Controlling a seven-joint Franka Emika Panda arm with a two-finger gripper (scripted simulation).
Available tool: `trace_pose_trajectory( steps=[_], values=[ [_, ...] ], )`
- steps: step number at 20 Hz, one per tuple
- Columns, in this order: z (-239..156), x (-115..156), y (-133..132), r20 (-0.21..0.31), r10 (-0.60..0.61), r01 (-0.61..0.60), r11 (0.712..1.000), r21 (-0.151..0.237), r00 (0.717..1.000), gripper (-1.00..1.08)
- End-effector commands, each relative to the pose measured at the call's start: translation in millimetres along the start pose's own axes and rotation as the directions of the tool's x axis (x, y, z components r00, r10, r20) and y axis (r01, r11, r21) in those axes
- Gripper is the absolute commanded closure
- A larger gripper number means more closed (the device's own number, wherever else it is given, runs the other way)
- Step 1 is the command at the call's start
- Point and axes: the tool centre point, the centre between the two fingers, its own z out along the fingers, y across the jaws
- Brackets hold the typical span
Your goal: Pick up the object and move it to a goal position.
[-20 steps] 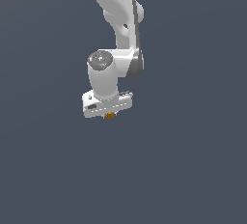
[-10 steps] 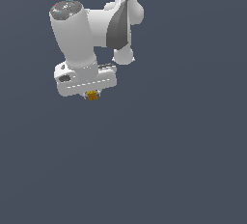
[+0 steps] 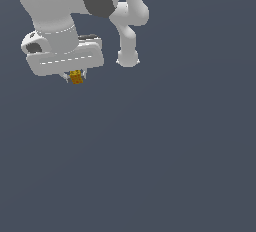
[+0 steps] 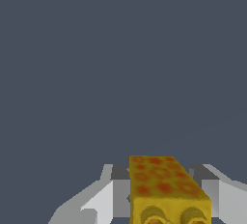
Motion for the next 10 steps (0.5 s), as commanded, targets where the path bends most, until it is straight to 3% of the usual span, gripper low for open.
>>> trace_pose_trajectory(
  steps=[1, 10],
  values=[
    [-15, -5, 7, 0.001, -0.001, 0.001, 1.000, 0.000, 1.000, 1.08],
    [-34, -9, 18, 0.002, -0.001, 0.001, 1.000, -0.001, 1.000, 1.08]
  ],
)
